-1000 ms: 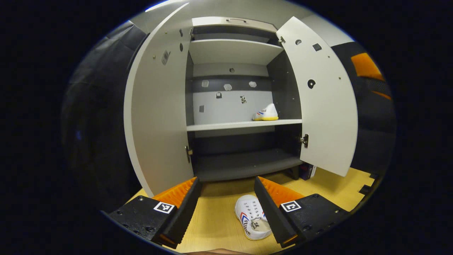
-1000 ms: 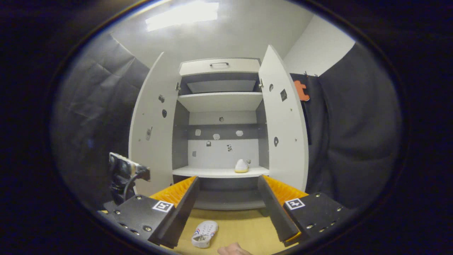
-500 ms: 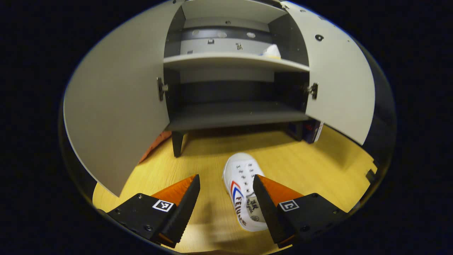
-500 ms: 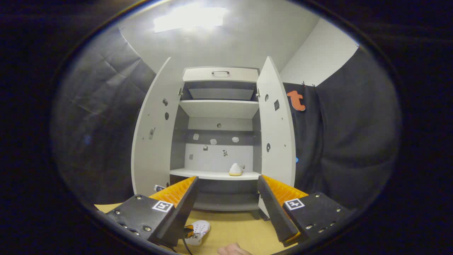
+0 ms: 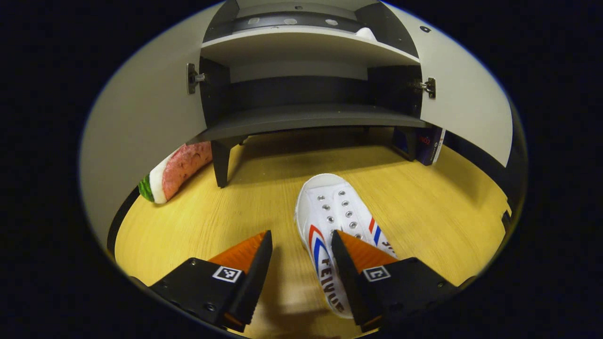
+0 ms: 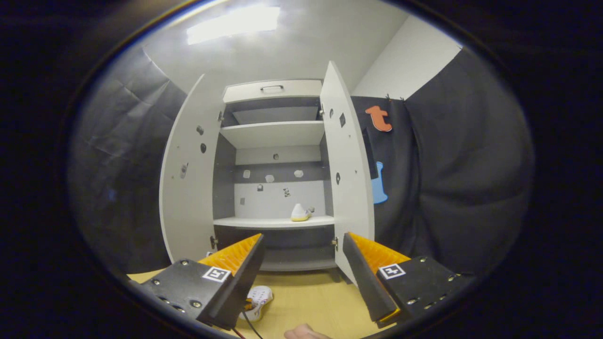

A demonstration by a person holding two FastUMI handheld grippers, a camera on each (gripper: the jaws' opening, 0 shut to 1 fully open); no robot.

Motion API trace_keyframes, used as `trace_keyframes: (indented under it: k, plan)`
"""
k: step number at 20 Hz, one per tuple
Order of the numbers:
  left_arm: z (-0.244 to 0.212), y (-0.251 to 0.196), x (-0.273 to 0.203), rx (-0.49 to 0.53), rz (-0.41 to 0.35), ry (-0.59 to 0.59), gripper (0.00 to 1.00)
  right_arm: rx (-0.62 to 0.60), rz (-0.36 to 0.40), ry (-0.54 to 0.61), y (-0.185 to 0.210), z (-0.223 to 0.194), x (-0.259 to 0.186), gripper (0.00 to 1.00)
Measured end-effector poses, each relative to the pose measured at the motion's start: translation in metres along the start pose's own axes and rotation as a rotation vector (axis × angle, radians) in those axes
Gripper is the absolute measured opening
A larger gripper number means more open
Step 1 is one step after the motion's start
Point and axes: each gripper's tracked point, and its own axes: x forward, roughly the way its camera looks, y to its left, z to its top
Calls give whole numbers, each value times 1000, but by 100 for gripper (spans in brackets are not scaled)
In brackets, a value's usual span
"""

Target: Grab one shoe with the right hand and put it into the shoe cabinet, grab the other shoe with the left hand and put it into the shoe cabinet; then close the right door with the right hand and the left door with the left hand.

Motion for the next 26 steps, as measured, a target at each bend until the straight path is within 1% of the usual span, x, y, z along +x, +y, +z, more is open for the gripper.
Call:
trace_keyframes:
  k: [1, 2, 3, 4, 5, 6, 7, 9, 12, 13, 14, 16, 17, 18, 19, 20, 21, 22, 23, 24, 25, 26]
  plan:
    - [-1, -14, -1, 19, -38, 2, 71, 5, 3, -3, -2, 1, -1, 98]
    - [1, -12, 0, 49, -15, -9, 45, 9, 3, -4, -5, 1, -2, 98]
    - [-2, -8, 0, 83, 8, 5, 19, 11, 3, -6, -10, 1, -3, 98]
    - [0, -8, -5, 85, 11, 10, 6, 14, 2, -10, -13, 2, -4, 98]
    - [2, -9, -5, 69, 5, 5, 1, 20, -1, -15, -16, 5, -5, 98]
    - [5, -9, -7, 61, -3, 5, 1, 26, -3, -23, -20, 8, -7, 94]
    - [7, -9, -12, 54, -11, 0, 1, 32, -3, -29, -23, 10, -8, 98]
    - [15, -11, -28, 57, -27, -32, 1, 49, -3, -39, -28, 14, -11, 98]
    - [21, -11, -45, 82, -26, -66, 1, 72, -7, -59, -33, 20, -11, 98]
    - [19, -12, -43, 78, -37, -60, 1, 80, -11, -62, -35, 20, -11, 98]
    - [11, -8, -38, 74, -32, -30, 0, 84, -13, -59, -36, 19, -11, 98]
    - [-11, 7, -27, 60, -4, 45, 1, 71, -10, -53, -35, 18, -12, 98]
    - [-18, 12, -29, 30, -4, 65, 1, 65, -11, -54, -35, 19, -12, 94]
    - [-13, 10, -28, 16, -32, 26, 6, 62, -12, -56, -35, 19, -12, 98]
    - [-19, 5, -30, 23, -58, 46, 11, 63, -10, -58, -34, 20, -12, 98]
    - [-35, 9, -30, 41, -54, 104, 27, 65, -7, -60, -32, 21, -12, 98]
    - [-28, 10, -31, 37, -64, 55, 43, 65, -4, -58, -30, 19, -11, 98]
    - [-23, 9, -26, 31, -69, 60, 51, 64, -3, -54, -29, 18, -11, 98]
    - [-32, 8, -26, 29, -73, 97, 51, 62, 0, -52, -27, 17, -10, 98]
    - [-27, 4, -25, 25, -98, 64, 54, 59, 1, -50, -26, 16, -10, 98]
    - [-27, 1, -25, 25, -100, 52, 54, 55, 2, -47, -24, 15, -9, 98]
    - [-28, 6, -24, 45, -73, 52, 30, 48, 9, -45, -20, 14, -9, 98]
